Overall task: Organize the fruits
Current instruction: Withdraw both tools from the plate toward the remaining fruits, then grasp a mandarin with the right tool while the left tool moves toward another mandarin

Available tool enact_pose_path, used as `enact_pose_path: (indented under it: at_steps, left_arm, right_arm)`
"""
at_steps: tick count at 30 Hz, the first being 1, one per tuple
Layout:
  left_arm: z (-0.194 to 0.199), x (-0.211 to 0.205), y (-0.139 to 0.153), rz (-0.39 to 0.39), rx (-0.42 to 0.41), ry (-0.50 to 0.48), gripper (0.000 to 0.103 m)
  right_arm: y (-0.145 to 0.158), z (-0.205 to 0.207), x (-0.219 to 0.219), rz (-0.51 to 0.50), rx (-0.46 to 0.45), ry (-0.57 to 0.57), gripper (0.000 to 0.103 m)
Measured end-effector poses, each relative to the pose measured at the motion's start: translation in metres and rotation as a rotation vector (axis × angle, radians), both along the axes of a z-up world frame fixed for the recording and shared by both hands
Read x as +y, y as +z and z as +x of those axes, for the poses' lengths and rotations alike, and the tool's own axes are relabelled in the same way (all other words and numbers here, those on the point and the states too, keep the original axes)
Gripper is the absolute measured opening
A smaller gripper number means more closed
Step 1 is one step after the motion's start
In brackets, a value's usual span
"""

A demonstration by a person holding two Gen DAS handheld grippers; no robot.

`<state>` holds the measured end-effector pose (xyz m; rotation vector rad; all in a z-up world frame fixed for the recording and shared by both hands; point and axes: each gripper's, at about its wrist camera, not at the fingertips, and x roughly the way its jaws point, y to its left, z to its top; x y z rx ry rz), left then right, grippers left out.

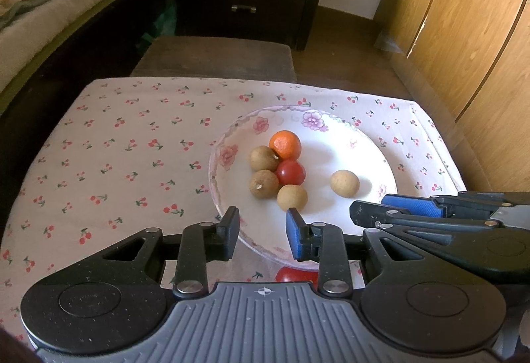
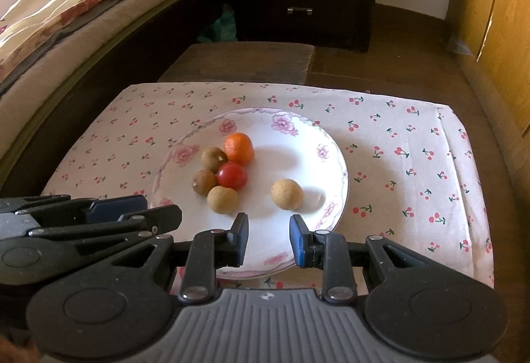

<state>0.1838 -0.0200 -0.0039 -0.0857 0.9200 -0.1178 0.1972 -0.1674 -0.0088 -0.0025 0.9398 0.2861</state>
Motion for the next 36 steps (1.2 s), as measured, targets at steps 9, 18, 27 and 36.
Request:
enact_pose_path:
  at_steps: [9,18,27,36]
  left_arm:
    - [-0.023,0.012,0.008,0.006,-0.008,-0.011,0.039]
    - [-0.05,0.03,0.012,-0.015,-0.003,-0.005,0.043]
    - [-0.068,0.049,0.01,-0.052,0.01,0.029,0.055]
    - [-0.072,0.055,0.009,-0.07,0.011,0.035,0.058]
  right_arm:
    - [0.007,-0.021,0.01,0.017,0.012,0.035,0.029]
    - [-0.006,-0.048,0.021,0.03,0.072,0.078,0.03]
    - [-0.016,-0.059,0.036,0.044,0.113,0.128,0.034]
    - [-0.026,-0.059,0.053,0.038,0.141,0.173,0.035]
